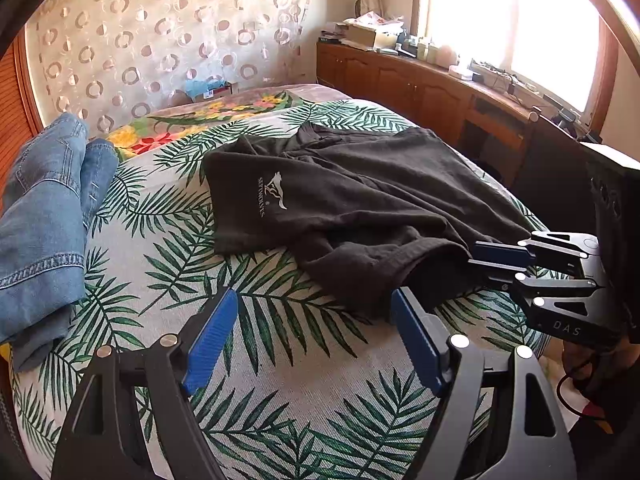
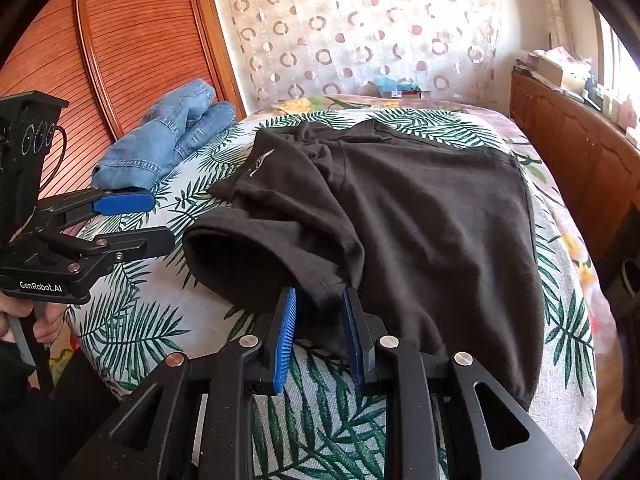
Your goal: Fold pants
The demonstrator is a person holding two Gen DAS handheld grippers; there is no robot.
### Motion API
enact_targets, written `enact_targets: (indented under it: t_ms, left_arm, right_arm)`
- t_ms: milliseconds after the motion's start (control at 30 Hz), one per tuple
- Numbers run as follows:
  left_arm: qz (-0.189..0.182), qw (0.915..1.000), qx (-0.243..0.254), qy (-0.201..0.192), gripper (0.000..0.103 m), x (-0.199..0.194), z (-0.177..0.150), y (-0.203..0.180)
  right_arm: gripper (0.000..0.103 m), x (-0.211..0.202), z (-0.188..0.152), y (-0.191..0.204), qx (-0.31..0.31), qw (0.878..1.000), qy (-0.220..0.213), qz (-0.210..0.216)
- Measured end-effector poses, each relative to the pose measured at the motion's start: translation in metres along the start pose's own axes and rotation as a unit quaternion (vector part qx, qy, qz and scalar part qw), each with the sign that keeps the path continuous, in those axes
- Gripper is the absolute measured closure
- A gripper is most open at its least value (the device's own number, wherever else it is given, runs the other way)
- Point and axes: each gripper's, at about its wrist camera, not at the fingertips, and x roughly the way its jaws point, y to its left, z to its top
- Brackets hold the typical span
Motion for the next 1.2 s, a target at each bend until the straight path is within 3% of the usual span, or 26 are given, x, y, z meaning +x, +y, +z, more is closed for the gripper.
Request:
enact_targets:
  t_ms: [233,267,400,733,1033,1200]
  left_arm:
    - [-0.002,1.0,0.005,0.002,0.023,0.002,-0.001,-0.004]
    - [-0.002,1.0,0.005,0.002,0.023,0.002,-0.001,-0.004]
    - [-0.003,1.0,0.007,-0.003,0.023,-0.003,0.0,-0.006]
    - [-0.012,0.9997,0.016,-0.016,0.023,-0.011,0.005,-0.016]
    - [-0.018,0.9994,0.027,-0.013,0.023,-0.004,0.01,-0.027]
    - [-0.017,0.9995,0.026,-0.01,0.023,-0.001,0.01,-0.028]
  right_arm:
    - [0.079,0.01,0.004,0.008,-0.016,1.0,0.007,-0.02]
    - [0.091,0.008,0.005,0.007,-0.017,1.0,0.003,-0.022]
    - [0.093,-0.008,0.009,0.005,-0.016,0.999,-0.024,-0.03]
    - [0.094,-0.071,-0.011,-0.015,-0.014,0.996,-0.057,-0.07]
    - [0.094,-0.083,-0.041,-0.017,0.006,0.995,-0.043,-0.092]
    - [0.094,-0.083,-0.043,-0.015,0.012,0.996,-0.031,-0.084]
